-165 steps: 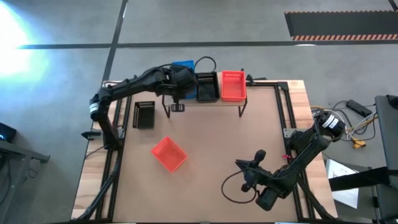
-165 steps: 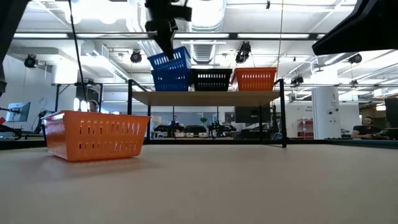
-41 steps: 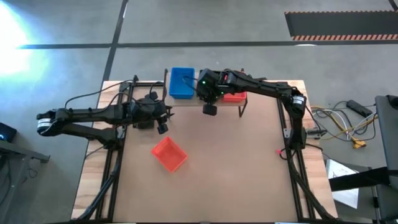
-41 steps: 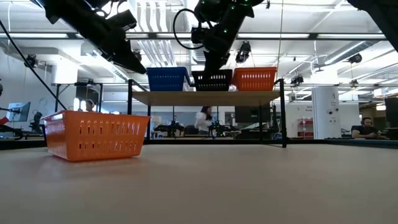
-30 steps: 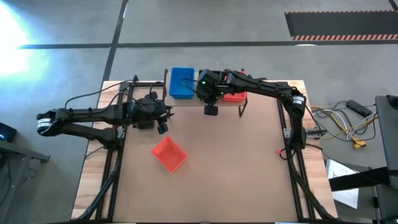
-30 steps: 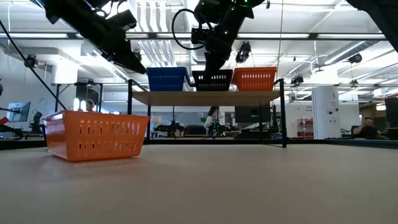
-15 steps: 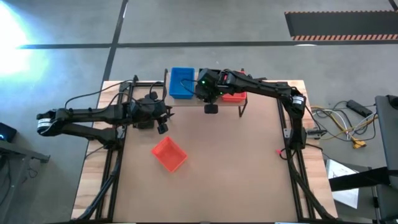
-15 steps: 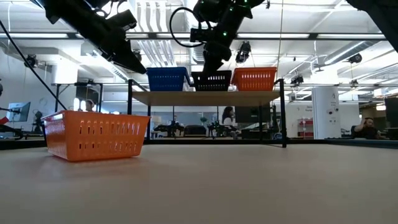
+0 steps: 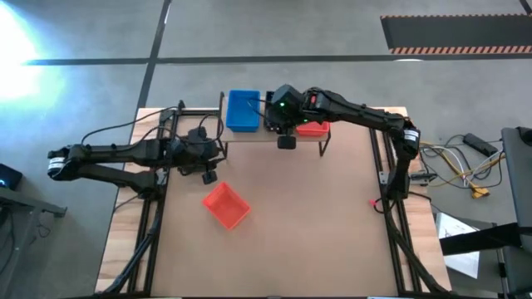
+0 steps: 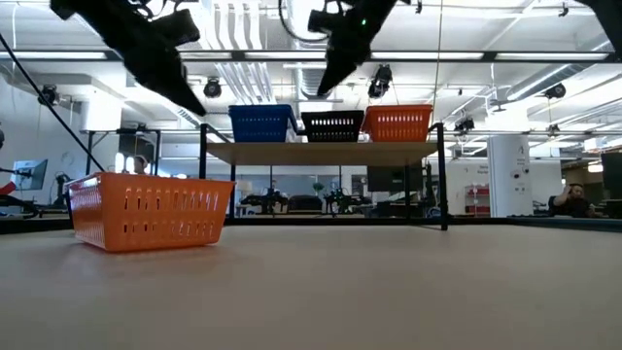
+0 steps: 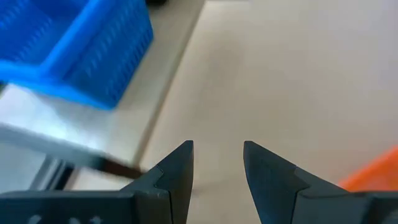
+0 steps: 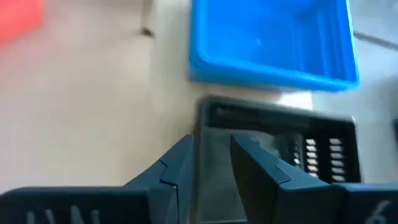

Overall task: Stack baskets on shelf by color
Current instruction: Stack the orange bin on top of the orange bin on the shelf

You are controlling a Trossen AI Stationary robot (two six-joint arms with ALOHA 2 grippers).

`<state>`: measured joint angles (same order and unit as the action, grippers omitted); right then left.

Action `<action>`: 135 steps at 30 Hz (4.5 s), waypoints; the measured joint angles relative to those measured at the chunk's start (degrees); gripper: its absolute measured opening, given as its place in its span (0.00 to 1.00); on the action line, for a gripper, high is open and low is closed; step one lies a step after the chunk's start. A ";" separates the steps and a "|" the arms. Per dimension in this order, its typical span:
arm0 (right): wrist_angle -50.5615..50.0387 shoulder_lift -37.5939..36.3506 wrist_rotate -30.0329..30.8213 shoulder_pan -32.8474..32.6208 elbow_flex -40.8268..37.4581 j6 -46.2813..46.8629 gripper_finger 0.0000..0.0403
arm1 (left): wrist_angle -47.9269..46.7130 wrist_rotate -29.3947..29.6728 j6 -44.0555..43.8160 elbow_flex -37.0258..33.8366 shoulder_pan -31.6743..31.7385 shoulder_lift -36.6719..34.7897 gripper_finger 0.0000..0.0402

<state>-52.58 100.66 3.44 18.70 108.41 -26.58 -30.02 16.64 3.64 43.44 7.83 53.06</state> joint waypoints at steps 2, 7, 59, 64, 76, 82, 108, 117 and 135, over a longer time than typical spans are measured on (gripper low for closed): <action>1.22 -1.54 -3.80 -0.50 -1.28 0.28 0.22 | -2.56 0.14 -1.14 0.16 -1.01 -1.17 0.31; 8.92 -6.31 -10.57 -2.99 -10.85 1.66 0.17 | -9.33 0.15 -4.20 0.18 -3.79 -4.22 0.31; 22.41 9.06 -12.15 -30.70 -16.64 8.68 0.29 | 23.00 26.28 -25.27 -7.02 -26.39 23.09 0.31; 23.79 10.26 -12.00 -33.93 -16.71 9.53 0.29 | 22.95 28.63 -26.31 -6.99 -32.10 20.19 0.31; 26.94 14.76 1.17 -36.26 -16.86 13.86 0.29 | 19.08 32.69 -37.77 -7.47 -47.78 16.90 0.31; 26.60 14.72 -0.61 -36.35 -16.84 13.61 0.17 | 19.03 35.56 -40.88 -7.49 -49.66 19.51 0.31; -1.30 -9.40 29.39 -42.21 -16.97 19.35 0.02 | 19.56 36.46 -42.36 -7.58 -49.76 23.27 0.31; -5.81 -23.78 27.40 -22.43 -17.69 8.67 0.02 | 22.89 36.83 -42.31 -7.56 -49.76 27.25 0.31; -8.96 -23.60 6.63 1.75 -20.92 -1.36 0.02 | 25.69 36.81 -42.33 -7.56 -49.76 29.07 0.31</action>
<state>-61.54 77.06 10.07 20.45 87.48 -27.94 -4.32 53.45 -38.69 35.88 -41.93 82.13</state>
